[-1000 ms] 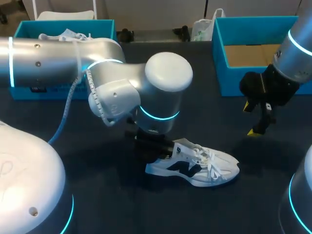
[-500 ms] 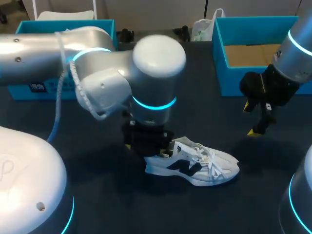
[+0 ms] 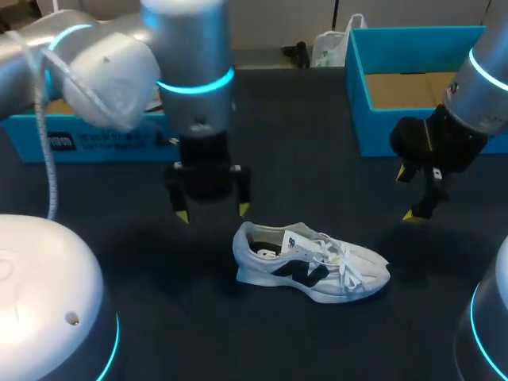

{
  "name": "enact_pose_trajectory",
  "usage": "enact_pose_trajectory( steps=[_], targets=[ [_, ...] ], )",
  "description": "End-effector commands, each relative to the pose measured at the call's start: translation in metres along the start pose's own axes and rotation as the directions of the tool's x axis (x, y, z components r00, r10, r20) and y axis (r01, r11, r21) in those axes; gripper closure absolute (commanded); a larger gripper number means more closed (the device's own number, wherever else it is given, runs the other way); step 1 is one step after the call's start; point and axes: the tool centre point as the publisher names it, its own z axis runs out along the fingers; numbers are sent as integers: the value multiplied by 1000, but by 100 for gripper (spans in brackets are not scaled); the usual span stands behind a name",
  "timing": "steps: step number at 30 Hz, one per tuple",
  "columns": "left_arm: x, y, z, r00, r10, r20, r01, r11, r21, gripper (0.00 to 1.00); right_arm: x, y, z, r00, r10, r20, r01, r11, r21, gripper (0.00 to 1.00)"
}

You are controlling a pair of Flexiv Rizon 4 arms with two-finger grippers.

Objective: Take the shoe out of the shoebox, open the shoe tongue, remove and reinsert the insole, then place the shoe into the shoebox

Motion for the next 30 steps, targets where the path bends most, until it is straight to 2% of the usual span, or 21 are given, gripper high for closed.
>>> enact_pose_trajectory(
  steps=[1, 10, 11, 13, 20, 23, 24, 30],
  targets=[
    [23, 5, -3, 989, -17, 144, 7, 997, 71, 0, 0, 0, 0, 1000, 1, 1, -1, 1000, 2, 0],
    [23, 5, -3, 989, -17, 144, 7, 997, 71, 0, 0, 0, 0, 1000, 1, 1, -1, 1000, 2, 0],
    [27, 7, 0, 977, -117, 176, 99, 989, 110, 0, 0, 0, 0, 1000, 1, 1, -1, 1000, 2, 0],
    [35, 9, 2, 951, -184, 248, 136, 971, 199, 0, 0, 0, 0, 1000, 1, 1, -1, 1000, 2, 0],
    [54, 16, 22, 841, -371, 393, 249, 911, 327, 0, 0, 0, 0, 1000, 1, 1, -1, 1000, 2, 0],
    [59, 16, 29, 755, -511, 411, 317, 833, 453, 0, 0, 0, 0, 1000, 1, 1, -1, 1000, 2, 0],
    [59, 10, 30, 745, -543, 387, 362, 816, 450, 0, 0, 0, 0, 1000, 1, 1, -1, 1000, 2, 0],
    [59, 10, 30, 745, -543, 387, 362, 816, 450, 0, 0, 0, 0, 1000, 1, 1, -1, 1000, 2, 0]
  ],
)
